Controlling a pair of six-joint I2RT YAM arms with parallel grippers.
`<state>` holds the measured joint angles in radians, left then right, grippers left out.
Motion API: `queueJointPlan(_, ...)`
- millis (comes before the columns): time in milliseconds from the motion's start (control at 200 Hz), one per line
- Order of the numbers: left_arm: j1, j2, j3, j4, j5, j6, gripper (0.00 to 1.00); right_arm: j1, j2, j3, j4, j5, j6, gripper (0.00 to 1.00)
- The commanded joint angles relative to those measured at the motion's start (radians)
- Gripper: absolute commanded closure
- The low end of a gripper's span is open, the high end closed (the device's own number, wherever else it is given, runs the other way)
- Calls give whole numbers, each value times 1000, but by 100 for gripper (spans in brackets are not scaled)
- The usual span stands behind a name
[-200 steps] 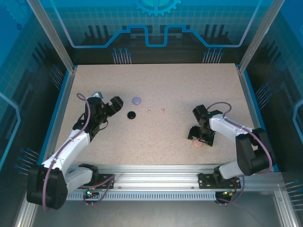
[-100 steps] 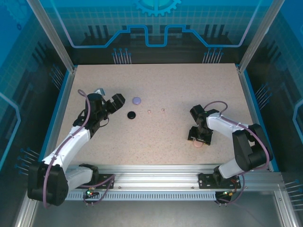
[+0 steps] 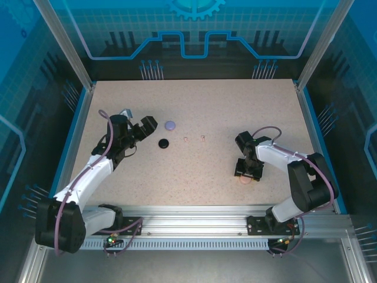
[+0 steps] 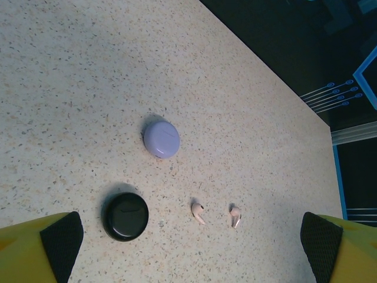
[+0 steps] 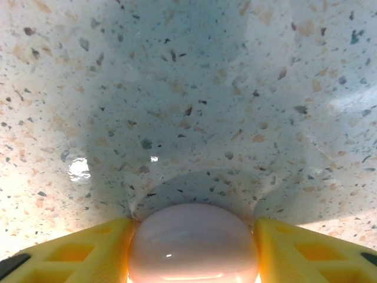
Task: Insert wireless bluetooth earbuds into charging case
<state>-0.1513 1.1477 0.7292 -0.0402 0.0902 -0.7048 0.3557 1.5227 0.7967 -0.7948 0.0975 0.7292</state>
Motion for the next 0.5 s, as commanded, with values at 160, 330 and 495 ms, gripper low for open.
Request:
queueJointPlan(160,9,20,27,26,60,-9,1,20,-16,-10,0,-33,6,60)
queueJointPlan(330,6,48,-13,106,123,-58,1,46,-42,64,15,-85,42,63)
queueJointPlan(495,-22,90,-29,137,138,-85,1,76,5,206,41,-128,84,64)
